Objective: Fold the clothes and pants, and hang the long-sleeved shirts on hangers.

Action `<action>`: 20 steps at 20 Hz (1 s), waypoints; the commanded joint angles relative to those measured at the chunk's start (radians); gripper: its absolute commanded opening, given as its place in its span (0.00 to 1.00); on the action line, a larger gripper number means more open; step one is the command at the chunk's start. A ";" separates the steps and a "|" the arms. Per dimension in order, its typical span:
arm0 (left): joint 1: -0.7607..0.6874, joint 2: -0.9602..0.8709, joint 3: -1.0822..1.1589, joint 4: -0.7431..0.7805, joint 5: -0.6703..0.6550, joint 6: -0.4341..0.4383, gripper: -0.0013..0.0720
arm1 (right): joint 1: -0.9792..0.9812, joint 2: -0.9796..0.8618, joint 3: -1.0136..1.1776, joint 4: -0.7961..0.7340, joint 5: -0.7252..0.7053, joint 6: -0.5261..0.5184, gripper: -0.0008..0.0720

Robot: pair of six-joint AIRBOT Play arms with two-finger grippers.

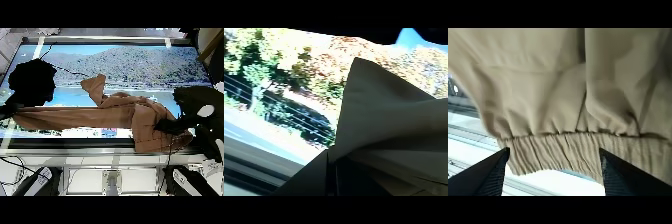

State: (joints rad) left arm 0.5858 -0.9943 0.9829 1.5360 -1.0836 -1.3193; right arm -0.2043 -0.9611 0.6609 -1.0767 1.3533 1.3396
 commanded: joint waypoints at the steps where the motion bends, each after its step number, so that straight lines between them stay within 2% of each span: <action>1: 0.108 -0.002 0.007 0.080 0.043 -0.028 0.03 | 0.072 0.001 -0.042 0.026 -0.091 0.040 0.85; 5: 0.218 -0.005 0.007 0.080 0.071 -0.027 0.03 | 0.072 0.002 0.138 -0.105 0.022 0.041 0.85; 9: 0.233 -0.013 0.014 0.080 0.136 -0.027 0.03 | 0.034 0.004 0.324 -0.253 0.205 0.060 0.85; 10: 0.233 -0.027 0.029 0.080 0.136 -0.027 0.03 | 0.017 0.017 0.330 -0.265 0.214 0.074 0.85; 17: 0.236 -0.086 0.154 0.079 0.129 -0.042 0.03 | -0.180 0.215 0.122 -0.312 0.240 0.142 0.85; 20: 0.235 -0.099 0.154 0.063 0.116 -0.042 0.03 | -0.245 0.274 0.018 -0.302 0.190 0.168 0.86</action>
State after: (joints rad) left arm 0.8200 -1.0809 1.1248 1.6142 -0.9585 -1.3602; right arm -0.3847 -0.7460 0.7662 -1.3777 1.5753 1.4742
